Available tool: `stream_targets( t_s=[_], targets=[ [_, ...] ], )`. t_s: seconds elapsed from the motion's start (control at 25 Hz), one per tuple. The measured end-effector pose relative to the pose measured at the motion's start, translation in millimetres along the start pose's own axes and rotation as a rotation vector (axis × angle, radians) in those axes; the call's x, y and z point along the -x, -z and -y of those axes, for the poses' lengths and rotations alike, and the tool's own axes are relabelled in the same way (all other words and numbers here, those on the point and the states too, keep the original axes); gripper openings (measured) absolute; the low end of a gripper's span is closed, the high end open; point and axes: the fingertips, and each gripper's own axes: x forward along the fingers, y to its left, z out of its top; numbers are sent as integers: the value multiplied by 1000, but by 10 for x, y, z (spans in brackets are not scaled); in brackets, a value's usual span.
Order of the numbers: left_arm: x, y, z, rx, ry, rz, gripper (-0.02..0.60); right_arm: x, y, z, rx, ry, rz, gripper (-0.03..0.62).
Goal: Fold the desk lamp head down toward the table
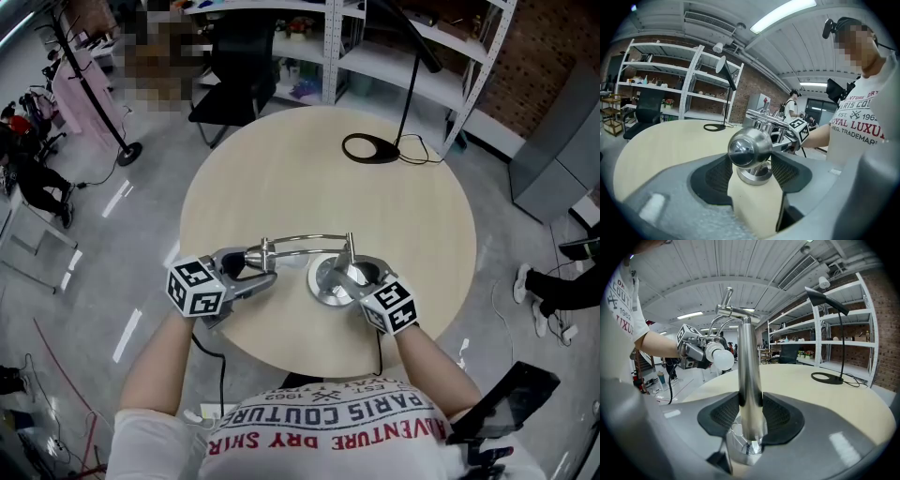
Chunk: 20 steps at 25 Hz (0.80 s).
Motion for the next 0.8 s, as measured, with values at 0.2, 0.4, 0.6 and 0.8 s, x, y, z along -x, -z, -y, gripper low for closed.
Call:
stream_targets(
  t_s=[0.2, 0.4, 0.6, 0.8],
  targets=[
    [-21, 70, -19, 13, 7, -11, 258, -22, -12, -24, -5, 1, 7, 155],
    [-49, 123, -19, 29, 15, -6, 258, -17, -22, -41, -9, 4, 10, 155],
    [-141, 156, -18, 43, 22, 4, 258, 3, -21, 2, -10, 4, 13, 155],
    [-189, 209, -26, 53, 32, 9, 258, -4, -6, 4, -12, 8, 9, 155]
  ],
)
